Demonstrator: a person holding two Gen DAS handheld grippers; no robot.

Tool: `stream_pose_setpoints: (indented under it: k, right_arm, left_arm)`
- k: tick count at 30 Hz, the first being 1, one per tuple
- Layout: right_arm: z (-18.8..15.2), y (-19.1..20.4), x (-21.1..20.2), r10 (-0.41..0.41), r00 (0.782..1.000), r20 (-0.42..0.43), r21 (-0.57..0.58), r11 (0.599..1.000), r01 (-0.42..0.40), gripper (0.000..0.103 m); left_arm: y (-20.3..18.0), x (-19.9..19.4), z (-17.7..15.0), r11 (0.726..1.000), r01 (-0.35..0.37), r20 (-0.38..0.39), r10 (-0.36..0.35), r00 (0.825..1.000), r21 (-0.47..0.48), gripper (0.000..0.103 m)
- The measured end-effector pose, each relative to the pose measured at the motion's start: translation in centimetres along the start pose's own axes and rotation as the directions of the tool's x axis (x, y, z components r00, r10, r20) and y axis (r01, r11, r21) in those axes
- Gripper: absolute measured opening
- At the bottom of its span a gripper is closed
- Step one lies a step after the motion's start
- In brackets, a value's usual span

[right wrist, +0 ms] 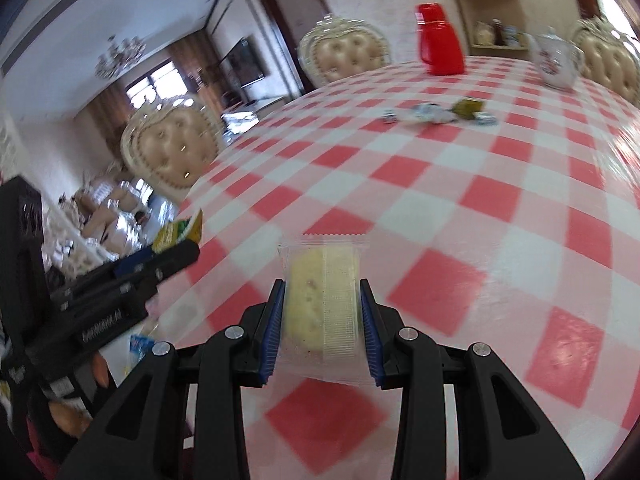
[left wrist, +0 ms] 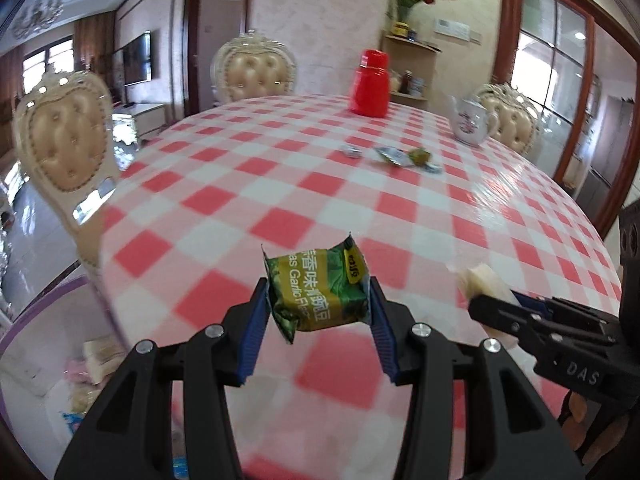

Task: Organize snacks
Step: 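Carry the garlic-pea packet and wrapped cake to the clear box and release both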

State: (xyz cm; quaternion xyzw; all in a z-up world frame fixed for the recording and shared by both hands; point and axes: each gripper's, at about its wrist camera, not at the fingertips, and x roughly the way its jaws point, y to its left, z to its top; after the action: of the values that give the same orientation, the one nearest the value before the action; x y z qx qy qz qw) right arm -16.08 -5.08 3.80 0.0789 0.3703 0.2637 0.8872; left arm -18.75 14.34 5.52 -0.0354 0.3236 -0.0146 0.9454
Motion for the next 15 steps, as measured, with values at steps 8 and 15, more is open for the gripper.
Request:
stream_pose_setpoints:
  k: [8, 15]
  right_arm:
    - [-1.0, 7.1, 1.8, 0.056, 0.997, -0.058, -0.164, 0.984, -0.065, 0.036]
    - [-3.0, 14.7, 4.3, 0.110, 0.983, -0.145, -0.339, 0.928, -0.154, 0.036]
  left_arm:
    - [7.2, -2.5, -0.3, 0.994, -0.086, -0.002, 0.086, 0.996, -0.067, 0.048]
    - [12.2, -5.1, 0.1, 0.983, -0.174, -0.024, 0.173, 0.985, -0.058, 0.048]
